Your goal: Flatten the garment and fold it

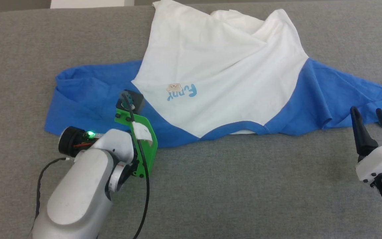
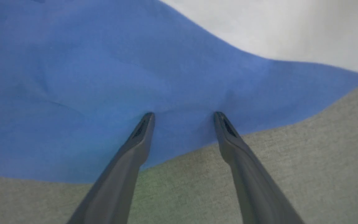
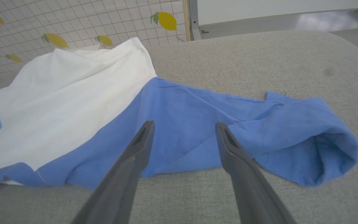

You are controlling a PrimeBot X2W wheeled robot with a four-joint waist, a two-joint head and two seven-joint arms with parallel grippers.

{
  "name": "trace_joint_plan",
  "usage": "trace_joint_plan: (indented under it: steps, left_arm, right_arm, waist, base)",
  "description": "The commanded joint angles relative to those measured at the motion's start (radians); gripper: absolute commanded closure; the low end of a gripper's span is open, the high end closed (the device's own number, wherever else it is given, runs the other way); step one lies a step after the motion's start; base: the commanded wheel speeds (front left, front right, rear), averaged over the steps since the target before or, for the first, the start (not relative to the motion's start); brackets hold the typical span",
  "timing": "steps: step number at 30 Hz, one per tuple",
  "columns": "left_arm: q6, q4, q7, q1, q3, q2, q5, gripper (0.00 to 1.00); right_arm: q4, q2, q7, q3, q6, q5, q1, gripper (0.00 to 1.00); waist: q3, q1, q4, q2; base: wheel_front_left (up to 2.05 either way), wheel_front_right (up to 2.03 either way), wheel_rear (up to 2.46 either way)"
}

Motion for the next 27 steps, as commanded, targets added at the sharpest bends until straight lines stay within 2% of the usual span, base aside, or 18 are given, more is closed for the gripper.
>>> trace_joint_plan:
  steps: [1,2,3,4,10,16,20,24,25,27]
  left_arm:
    - [0.009,0.037,0.019,0.007,-0.004,-0.004,-0.015,0.0]
    - [0.013,0.05,0.031,0.015,-0.002,-0.009,-0.025,0.09]
    - [0.015,0.059,0.041,0.021,-0.002,-0.013,-0.033,0.7]
    - [0.017,0.069,0.058,0.032,-0.003,-0.017,-0.046,1.0]
    - [0.02,0.066,0.114,0.077,-0.002,-0.037,-0.105,1.0]
    - [0.036,0.02,0.044,0.075,0.038,-0.062,-0.133,1.0]
    - [0.058,-0.028,-0.026,0.083,0.083,-0.073,-0.149,1.0]
    - [0.077,-0.076,-0.062,0.101,0.109,-0.072,-0.154,1.0]
    - [0.088,-0.106,-0.075,0.108,0.116,-0.073,-0.153,1.0]
    - [0.093,-0.119,-0.079,0.107,0.117,-0.075,-0.152,1.0]
  right_arm:
    - [0.004,0.0,-0.008,-0.002,-0.002,0.009,-0.017,0.0]
    - [0.005,-0.001,-0.011,-0.004,-0.002,0.01,-0.018,0.0]
    - [0.007,-0.002,-0.013,-0.004,-0.002,0.01,-0.018,0.0]
    - [0.009,-0.003,-0.015,-0.005,-0.002,0.01,-0.019,0.0]
    - [0.015,-0.001,-0.02,-0.001,-0.002,0.006,-0.025,0.0]
    - [-0.007,-0.017,0.005,0.025,-0.002,-0.016,-0.019,0.0]
    - [-0.031,-0.043,0.123,0.088,-0.002,-0.038,-0.004,0.0]
    - [-0.055,-0.08,0.289,0.158,-0.002,-0.054,-0.018,0.0]
    - [-0.056,-0.112,0.395,0.192,-0.002,-0.079,-0.058,0.0]
    - [-0.04,-0.13,0.442,0.211,-0.002,-0.089,-0.09,0.0]
  waist:
    - [0.021,0.0,-0.019,0.0056]
    - [0.024,0.0,-0.021,0.0056]
    - [0.025,0.0,-0.022,0.0056]
    - [0.026,0.0,-0.022,0.0056]
    - [0.019,0.0,-0.009,0.0056]
    - [0.0,0.0,0.017,0.0056]
    - [-0.014,0.0,0.023,0.0056]
    - [-0.014,0.0,0.022,0.0056]
    - [-0.002,0.0,0.024,0.0056]
    - [0.009,0.0,0.028,0.0056]
  base:
    - [0.0,0.0,0.0]
    - [0.0,0.0,0.0]
    - [0.0,0.0,0.0]
    - [0.0,0.0,0.0]
    - [0.0,0.0,0.0]
    - [0.0,0.0,0.0]
    - [0.0,0.0,0.0]
    - [0.0,0.0,0.0]
    - [0.0,0.0,0.0]
    - [0.0,0.0,0.0]
